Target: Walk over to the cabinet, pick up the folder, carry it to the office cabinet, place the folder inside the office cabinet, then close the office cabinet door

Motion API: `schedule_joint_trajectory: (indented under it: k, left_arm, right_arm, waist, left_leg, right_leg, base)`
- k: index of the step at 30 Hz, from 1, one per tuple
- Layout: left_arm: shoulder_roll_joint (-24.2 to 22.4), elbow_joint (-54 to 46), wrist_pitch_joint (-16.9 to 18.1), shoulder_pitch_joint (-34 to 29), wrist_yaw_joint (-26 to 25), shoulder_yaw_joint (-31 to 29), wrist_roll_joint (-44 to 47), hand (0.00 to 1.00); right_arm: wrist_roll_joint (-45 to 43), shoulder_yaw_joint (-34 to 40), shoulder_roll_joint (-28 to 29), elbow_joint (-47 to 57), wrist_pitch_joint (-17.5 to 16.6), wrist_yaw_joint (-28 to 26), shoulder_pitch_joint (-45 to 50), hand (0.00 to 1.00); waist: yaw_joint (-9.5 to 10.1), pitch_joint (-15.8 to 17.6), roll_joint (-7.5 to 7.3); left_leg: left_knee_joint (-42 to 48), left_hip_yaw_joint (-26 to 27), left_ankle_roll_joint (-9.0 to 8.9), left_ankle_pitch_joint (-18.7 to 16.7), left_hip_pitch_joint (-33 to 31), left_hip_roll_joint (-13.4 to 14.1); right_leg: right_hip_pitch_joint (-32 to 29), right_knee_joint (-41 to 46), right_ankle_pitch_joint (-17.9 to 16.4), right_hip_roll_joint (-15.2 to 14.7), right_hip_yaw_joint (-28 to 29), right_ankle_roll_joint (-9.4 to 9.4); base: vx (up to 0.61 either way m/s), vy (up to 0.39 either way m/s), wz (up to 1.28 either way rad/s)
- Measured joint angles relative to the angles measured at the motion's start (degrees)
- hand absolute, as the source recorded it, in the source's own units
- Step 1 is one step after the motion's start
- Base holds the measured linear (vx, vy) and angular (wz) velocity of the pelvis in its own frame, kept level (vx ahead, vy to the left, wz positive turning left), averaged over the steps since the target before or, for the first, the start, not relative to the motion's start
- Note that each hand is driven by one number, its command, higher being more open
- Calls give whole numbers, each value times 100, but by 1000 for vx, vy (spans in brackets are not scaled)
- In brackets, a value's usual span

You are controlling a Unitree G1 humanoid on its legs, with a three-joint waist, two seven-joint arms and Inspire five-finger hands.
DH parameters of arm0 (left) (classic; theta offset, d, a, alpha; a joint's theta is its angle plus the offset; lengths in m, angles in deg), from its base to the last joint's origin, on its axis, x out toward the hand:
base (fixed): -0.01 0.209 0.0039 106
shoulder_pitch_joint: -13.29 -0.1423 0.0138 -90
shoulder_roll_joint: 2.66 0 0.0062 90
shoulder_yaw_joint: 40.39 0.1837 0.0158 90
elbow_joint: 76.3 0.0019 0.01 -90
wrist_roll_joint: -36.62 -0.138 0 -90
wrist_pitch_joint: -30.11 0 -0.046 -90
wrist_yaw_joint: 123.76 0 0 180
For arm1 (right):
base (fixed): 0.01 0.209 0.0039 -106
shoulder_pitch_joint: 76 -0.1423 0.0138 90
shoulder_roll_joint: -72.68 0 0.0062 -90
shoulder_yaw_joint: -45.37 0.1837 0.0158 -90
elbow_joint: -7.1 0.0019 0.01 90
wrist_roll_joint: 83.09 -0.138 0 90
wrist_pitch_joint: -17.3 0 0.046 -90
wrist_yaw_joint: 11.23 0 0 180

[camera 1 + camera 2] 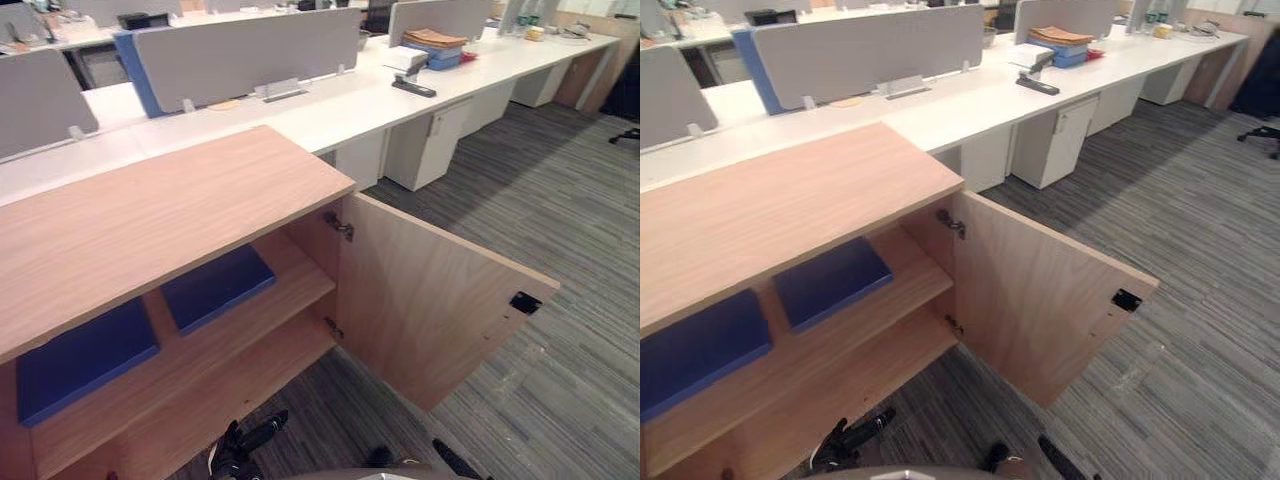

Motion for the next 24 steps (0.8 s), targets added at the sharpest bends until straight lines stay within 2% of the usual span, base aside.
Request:
schedule_joint_trajectory:
  k: [4,7,14,18,24]
  left_arm:
    - [80,242,-4,46,4,10,3,100]
    - [90,275,-4,45,8,167,39,100]
    - [352,278,-13,-83,87,649,99,100]
    - [552,279,-34,-252,195,668,90,100]
    - [708,327,-48,-413,242,668,-22,100]
  right_arm:
    - [22,21,-256,477,-28,94,-364,100]
    - [289,54,-549,919,-41,182,-434,100]
    - [1088,42,-1153,1491,-92,193,-864,100]
    - [1377,21,-1489,1484,-91,116,-1248,100]
    - [1593,-563,-2072,1294,-91,39,-1494,100]
  waist:
    - [4,-98,53]
    - [2,-148,105]
    - [3,-183,157]
    - [9,-191,192]
    - [30,-186,206]
  left_leg:
    - [-124,-75,30,40,-46,41]
    - [-184,-247,-20,82,-47,16]
    - [-231,-808,-19,85,-96,-146]
    - [-219,-972,-11,92,-96,-207]
    - [-223,-1069,-12,92,-105,-216]
  right_leg:
    - [93,-655,359,392,219,-63]
    - [192,-881,464,461,279,-97]
    - [196,-911,522,417,484,-71]
    - [213,-893,535,360,516,-54]
    - [216,-915,571,355,528,-36]
  base:
    - [40,-54,-37]
    - [48,7,4]
    - [21,43,6]
    - [-6,43,3]
    - [-50,3,1]
